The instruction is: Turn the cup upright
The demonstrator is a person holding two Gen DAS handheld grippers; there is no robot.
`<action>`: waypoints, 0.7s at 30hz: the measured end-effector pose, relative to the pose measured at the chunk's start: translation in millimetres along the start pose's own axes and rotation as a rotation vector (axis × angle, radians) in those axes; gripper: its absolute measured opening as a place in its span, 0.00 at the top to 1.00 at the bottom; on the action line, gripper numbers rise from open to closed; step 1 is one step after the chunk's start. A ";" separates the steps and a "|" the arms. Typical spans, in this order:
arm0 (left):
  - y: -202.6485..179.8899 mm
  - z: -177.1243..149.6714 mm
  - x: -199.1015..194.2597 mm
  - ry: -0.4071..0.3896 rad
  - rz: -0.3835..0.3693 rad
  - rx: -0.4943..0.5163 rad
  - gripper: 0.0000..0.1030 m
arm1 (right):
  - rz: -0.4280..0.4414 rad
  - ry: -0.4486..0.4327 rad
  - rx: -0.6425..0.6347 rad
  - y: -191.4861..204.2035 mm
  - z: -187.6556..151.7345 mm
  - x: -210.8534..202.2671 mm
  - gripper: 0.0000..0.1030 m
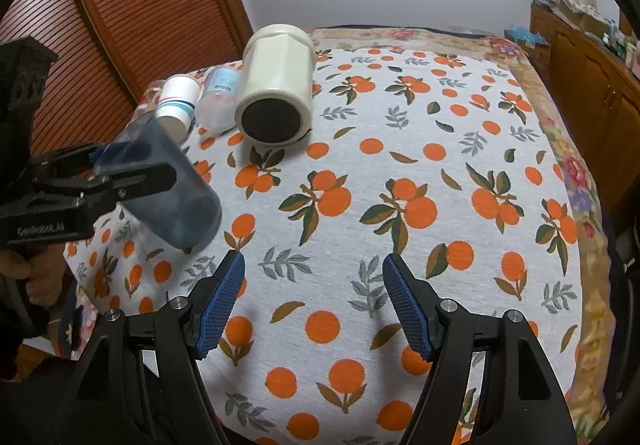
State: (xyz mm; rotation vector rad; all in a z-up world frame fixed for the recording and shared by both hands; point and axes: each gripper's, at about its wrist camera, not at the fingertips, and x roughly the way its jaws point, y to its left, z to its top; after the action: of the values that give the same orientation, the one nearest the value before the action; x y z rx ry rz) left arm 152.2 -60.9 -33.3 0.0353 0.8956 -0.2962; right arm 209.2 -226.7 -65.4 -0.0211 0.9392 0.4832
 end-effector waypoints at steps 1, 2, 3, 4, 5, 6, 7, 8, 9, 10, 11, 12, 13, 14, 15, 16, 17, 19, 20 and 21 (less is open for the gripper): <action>-0.8 -1.3 0.1 -0.003 -0.001 0.000 0.31 | -0.001 -0.002 0.005 -1.1 -0.1 -0.3 0.29; -1.9 -2.7 0.7 -0.003 -0.005 -0.004 0.31 | -0.001 -0.004 0.008 -1.7 -0.6 -0.6 0.29; -1.5 -4.2 0.8 0.000 -0.009 -0.010 0.30 | 0.000 -0.005 0.010 -2.7 -1.0 -1.3 0.29; -1.3 -5.4 1.0 0.002 -0.010 -0.015 0.29 | 0.000 -0.007 0.014 -3.2 -1.1 -1.4 0.29; -1.4 -6.5 0.7 0.000 -0.006 -0.017 0.28 | 0.000 -0.009 0.017 -3.5 -1.0 -1.5 0.29; -1.1 -7.9 -0.5 -0.006 -0.005 -0.016 0.28 | 0.001 -0.010 0.019 -3.6 -0.9 -1.6 0.29; -0.7 -8.4 -1.2 -0.011 -0.007 -0.016 0.28 | 0.001 -0.013 0.021 -3.3 -0.7 -1.7 0.29; -1.1 -9.5 -2.1 -0.014 -0.007 -0.016 0.26 | 0.001 -0.016 0.021 -2.6 -0.3 -2.0 0.29; -0.7 -10.3 -2.9 -0.019 -0.007 -0.017 0.26 | 0.001 -0.018 0.020 -1.8 -0.1 -2.4 0.29; -0.6 -11.2 -4.3 -0.025 -0.007 -0.017 0.25 | 0.001 -0.021 0.020 -1.0 0.1 -3.0 0.29; -0.4 -12.1 -5.9 -0.033 -0.008 -0.017 0.25 | 0.002 -0.026 0.019 0.1 0.7 -3.7 0.29; 0.1 -13.4 -8.1 -0.044 -0.009 -0.019 0.25 | 0.002 -0.029 0.020 0.8 1.3 -4.0 0.29; 0.3 -14.7 -9.9 -0.052 -0.008 -0.020 0.24 | 0.003 -0.033 0.020 1.8 1.8 -4.5 0.29; 0.1 -15.7 -11.3 -0.059 -0.006 -0.018 0.24 | 0.005 -0.036 0.021 3.0 2.4 -5.2 0.29; -0.4 -17.1 -13.0 -0.067 -0.005 -0.015 0.24 | 0.006 -0.040 0.021 3.8 2.9 -5.7 0.29; -1.6 -19.1 -15.5 -0.078 0.002 -0.008 0.24 | 0.007 -0.045 0.022 4.9 3.5 -6.3 0.29; -2.1 -20.3 -16.9 -0.084 0.006 -0.003 0.24 | 0.007 -0.050 0.022 6.2 4.0 -7.3 0.29; -3.5 -23.8 -20.9 -0.101 0.015 0.005 0.24 | 0.006 -0.062 0.022 8.5 4.6 -9.2 0.29; -3.8 -25.8 -23.6 -0.112 0.021 0.006 0.24 | 0.006 -0.068 0.023 9.6 4.9 -10.3 0.29; -4.0 -27.6 -25.9 -0.121 0.028 0.009 0.24 | 0.007 -0.076 0.024 10.9 5.2 -11.6 0.29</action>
State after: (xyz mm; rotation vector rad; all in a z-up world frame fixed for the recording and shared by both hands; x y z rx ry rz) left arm 114.8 -54.2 -30.2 0.0376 0.7733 -0.2731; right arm 203.0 -220.3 -51.2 0.0221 0.8712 0.4755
